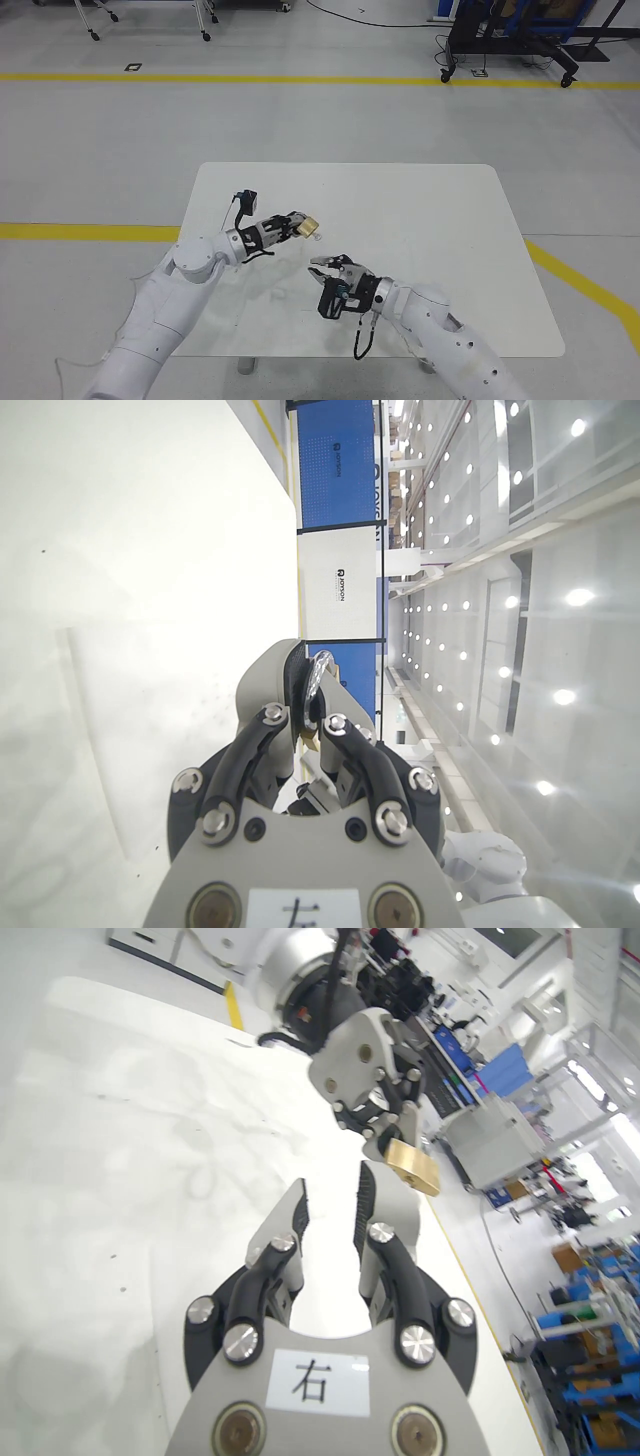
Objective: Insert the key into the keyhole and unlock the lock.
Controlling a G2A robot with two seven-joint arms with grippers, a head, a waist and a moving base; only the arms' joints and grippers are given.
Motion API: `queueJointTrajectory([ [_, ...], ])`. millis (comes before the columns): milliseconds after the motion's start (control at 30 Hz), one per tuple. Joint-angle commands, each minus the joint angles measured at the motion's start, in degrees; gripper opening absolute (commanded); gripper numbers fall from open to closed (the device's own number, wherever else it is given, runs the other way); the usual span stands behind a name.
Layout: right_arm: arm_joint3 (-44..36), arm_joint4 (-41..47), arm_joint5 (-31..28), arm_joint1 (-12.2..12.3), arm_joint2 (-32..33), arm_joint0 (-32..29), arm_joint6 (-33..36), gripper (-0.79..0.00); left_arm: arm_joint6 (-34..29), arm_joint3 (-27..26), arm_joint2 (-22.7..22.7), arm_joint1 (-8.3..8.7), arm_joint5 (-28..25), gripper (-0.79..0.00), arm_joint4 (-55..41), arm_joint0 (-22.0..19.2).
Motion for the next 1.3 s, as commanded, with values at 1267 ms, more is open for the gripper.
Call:
queueJointTrajectory([
  [1267,7.83,6.21,-4.58,0.47,-4.85,8.73,-3.49,-0.785,-7.97,-0.78,-0.20,0.33,3.38,-0.785,0.49,0.48],
])
